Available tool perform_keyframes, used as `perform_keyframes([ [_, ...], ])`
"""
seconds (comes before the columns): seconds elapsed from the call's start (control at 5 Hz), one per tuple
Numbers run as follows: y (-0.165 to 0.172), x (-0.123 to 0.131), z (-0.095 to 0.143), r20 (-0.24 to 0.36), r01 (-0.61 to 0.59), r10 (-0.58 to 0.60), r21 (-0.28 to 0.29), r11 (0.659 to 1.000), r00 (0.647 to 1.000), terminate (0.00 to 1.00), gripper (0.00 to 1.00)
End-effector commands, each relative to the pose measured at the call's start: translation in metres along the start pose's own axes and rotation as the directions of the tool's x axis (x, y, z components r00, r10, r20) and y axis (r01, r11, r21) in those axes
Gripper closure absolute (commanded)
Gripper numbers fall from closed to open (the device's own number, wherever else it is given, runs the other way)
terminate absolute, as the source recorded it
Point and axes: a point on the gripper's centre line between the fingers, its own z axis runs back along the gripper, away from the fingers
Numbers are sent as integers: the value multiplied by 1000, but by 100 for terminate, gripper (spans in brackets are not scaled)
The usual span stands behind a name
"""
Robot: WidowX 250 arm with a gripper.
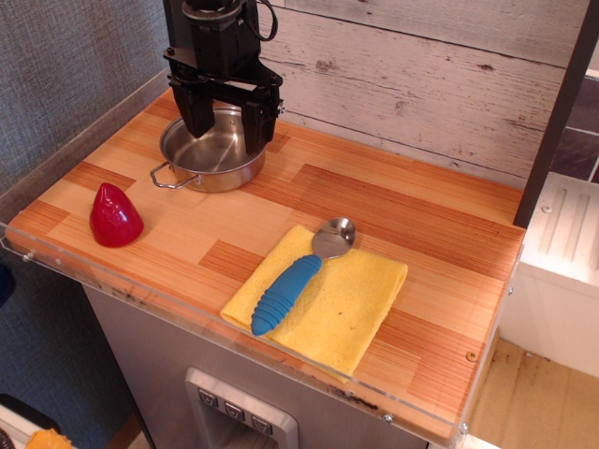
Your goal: Place the red vegetable in the silver pot.
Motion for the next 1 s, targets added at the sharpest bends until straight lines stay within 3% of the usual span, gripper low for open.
perform_keyframes([
  [0.0, 0, 0, 0, 0, 0, 0, 0, 1000, 1000, 0, 0],
  [0.2, 12, -20, 10, -3, 21, -21, -1, 1000, 1000, 0, 0],
  [0.6, 38, -64, 31, -2, 37, -37, 52, 998, 999, 0, 0],
  [0.8, 49, -74, 15, -45, 45, -41, 77, 996, 998, 0, 0],
])
